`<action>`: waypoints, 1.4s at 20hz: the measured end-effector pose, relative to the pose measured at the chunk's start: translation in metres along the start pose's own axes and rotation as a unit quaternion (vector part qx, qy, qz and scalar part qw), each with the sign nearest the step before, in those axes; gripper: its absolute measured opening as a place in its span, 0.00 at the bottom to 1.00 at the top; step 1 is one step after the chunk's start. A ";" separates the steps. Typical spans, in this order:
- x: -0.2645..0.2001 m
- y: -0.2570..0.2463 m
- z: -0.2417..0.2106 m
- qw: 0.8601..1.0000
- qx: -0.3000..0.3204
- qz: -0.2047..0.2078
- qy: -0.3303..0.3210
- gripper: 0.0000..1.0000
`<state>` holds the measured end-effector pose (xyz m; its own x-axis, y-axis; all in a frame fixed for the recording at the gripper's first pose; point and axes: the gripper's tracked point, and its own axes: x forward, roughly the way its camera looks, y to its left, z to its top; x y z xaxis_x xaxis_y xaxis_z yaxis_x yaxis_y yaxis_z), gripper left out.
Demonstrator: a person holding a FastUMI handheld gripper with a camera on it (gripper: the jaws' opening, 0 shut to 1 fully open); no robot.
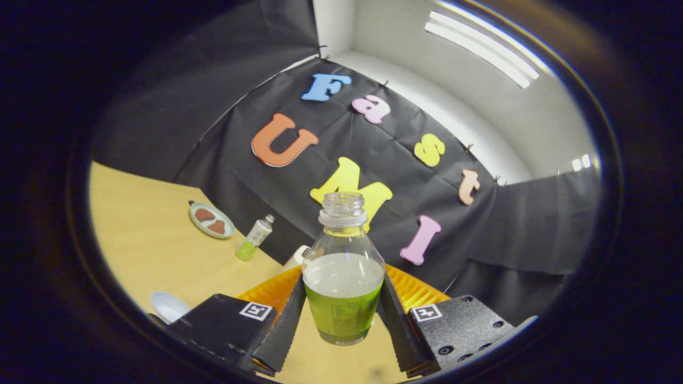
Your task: Take the bottle from table, then pour the juice into the cup, finally place the bottle on the coaster
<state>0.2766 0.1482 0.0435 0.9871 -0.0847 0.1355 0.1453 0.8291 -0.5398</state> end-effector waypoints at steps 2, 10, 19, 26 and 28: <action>0.011 0.006 -0.007 0.998 0.063 0.014 0.015 0.80; 0.052 0.035 -0.061 0.966 0.223 0.077 0.103 0.80; 0.097 0.047 -0.100 0.955 0.269 0.068 0.108 0.81; 0.117 0.066 -0.136 0.952 0.272 0.069 0.121 0.81; 0.118 0.071 -0.148 0.952 0.269 0.068 0.131 0.81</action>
<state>0.4129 0.1151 -0.1022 0.9872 -0.0325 -0.1561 0.0290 0.9993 -0.0243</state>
